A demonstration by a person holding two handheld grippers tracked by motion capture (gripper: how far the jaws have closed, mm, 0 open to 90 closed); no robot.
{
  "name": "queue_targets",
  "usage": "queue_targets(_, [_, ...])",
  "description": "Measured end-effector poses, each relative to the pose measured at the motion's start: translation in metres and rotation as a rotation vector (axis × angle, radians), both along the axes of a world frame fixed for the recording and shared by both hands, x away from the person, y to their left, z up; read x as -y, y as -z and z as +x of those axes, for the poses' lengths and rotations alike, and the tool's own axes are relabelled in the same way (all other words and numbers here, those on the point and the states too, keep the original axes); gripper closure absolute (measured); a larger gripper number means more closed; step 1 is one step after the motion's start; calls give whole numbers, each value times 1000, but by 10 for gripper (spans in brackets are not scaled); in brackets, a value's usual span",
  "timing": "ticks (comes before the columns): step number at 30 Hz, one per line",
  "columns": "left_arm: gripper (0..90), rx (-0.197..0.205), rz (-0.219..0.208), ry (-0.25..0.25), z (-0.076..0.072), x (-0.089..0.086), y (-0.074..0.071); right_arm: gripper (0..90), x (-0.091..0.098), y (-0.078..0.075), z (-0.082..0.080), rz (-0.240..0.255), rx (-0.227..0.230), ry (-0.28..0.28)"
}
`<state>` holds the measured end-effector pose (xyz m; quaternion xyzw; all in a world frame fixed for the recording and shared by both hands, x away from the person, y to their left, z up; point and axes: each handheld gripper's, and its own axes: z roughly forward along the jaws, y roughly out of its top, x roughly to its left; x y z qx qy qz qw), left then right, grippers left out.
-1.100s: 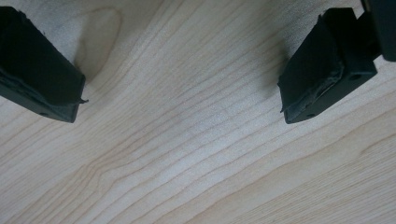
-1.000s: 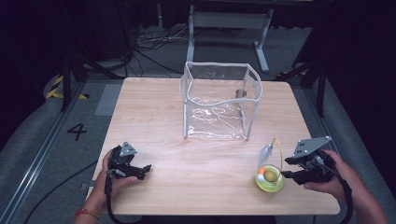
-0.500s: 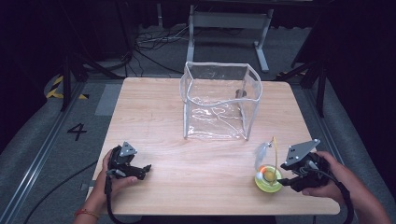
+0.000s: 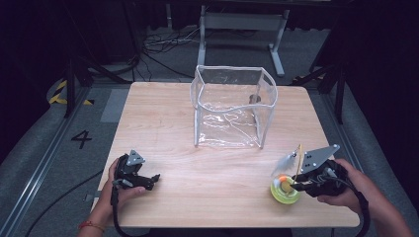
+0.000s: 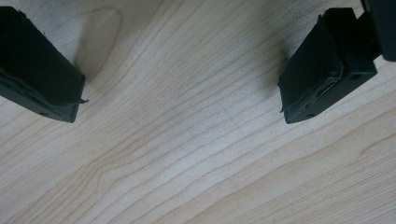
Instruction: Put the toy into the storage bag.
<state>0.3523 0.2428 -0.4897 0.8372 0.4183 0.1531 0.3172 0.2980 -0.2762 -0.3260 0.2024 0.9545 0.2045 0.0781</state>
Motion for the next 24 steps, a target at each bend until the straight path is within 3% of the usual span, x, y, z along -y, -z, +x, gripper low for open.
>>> queue_targets(6, [6, 0, 0, 0, 0, 0, 0, 722, -3, -5, 4, 6, -4, 7])
queue_targets(12, [6, 0, 0, 0, 0, 0, 0, 854, -11, -10, 9, -9, -18, -6])
queue_targets(16, [6, 0, 0, 0, 0, 0, 0, 870, -14, -10, 11, -10, -13, -19])
queue_targets(24, [7, 0, 0, 0, 0, 0, 0, 885, -8, -14, 12, -10, 12, 13])
